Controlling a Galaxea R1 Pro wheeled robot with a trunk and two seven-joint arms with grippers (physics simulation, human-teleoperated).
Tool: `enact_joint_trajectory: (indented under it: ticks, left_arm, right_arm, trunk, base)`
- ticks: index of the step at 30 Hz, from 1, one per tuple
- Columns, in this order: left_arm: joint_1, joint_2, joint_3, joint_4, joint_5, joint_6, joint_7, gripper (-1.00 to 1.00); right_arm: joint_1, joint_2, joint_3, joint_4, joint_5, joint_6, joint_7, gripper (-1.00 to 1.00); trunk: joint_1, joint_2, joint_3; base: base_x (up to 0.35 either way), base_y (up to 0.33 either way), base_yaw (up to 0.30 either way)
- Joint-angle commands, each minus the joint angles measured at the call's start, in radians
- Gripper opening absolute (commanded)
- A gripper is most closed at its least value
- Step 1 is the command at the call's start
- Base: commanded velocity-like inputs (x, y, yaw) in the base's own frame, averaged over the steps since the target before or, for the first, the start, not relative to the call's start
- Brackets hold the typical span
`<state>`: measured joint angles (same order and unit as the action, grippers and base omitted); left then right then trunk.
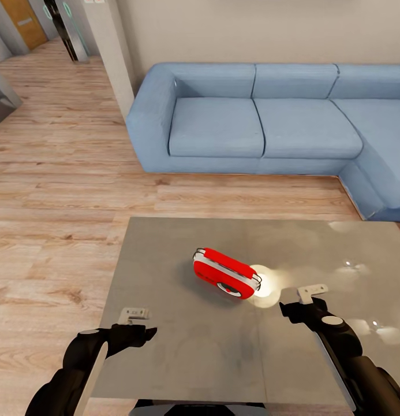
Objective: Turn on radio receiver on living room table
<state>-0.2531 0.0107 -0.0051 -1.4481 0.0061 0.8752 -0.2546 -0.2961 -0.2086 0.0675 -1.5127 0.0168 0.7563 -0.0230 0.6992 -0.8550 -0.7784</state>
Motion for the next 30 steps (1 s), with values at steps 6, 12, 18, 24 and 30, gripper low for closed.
enact_joint_trajectory:
  ticks: [6, 12, 18, 24, 30]
  left_arm:
    - [0.0, 0.0, -0.001, 0.0, 0.0, 0.0, 0.0, 1.0]
    - [0.0, 0.0, -0.001, 0.0, 0.0, 0.001, 0.0, 1.0]
    - [0.0, 0.0, -0.001, -0.001, 0.0, 0.001, 0.0, 1.0]
    - [0.0, 0.0, -0.001, -0.005, 0.0, 0.001, 0.0, 1.0]
    - [0.0, 0.001, -0.001, -0.006, 0.0, 0.001, 0.0, 1.0]
  right_arm:
    - [0.0, 0.0, -0.002, -0.001, 0.0, 0.0, 0.0, 1.0]
    - [0.0, 0.0, -0.003, -0.001, 0.0, 0.0, 0.001, 1.0]
    - [0.0, 0.0, -0.004, -0.005, 0.0, -0.001, 0.001, 1.0]
    - [0.0, 0.0, -0.003, -0.006, -0.001, -0.001, 0.003, 1.0]
    - [0.0, 0.0, -0.003, -0.006, -0.001, 0.0, 0.003, 1.0]
  trunk:
    - [0.0, 0.0, 0.0]
    - [0.0, 0.0, 0.0]
    - [0.0, 0.0, 0.0]
    - [0.0, 0.0, 0.0]
    - [0.0, 0.0, 0.0]
  base:
    - [0.0, 0.0, 0.0]
    - [0.0, 0.0, 0.0]
    - [0.0, 0.0, 0.0]
    - [0.0, 0.0, 0.0]
    - [0.0, 0.0, 0.0]
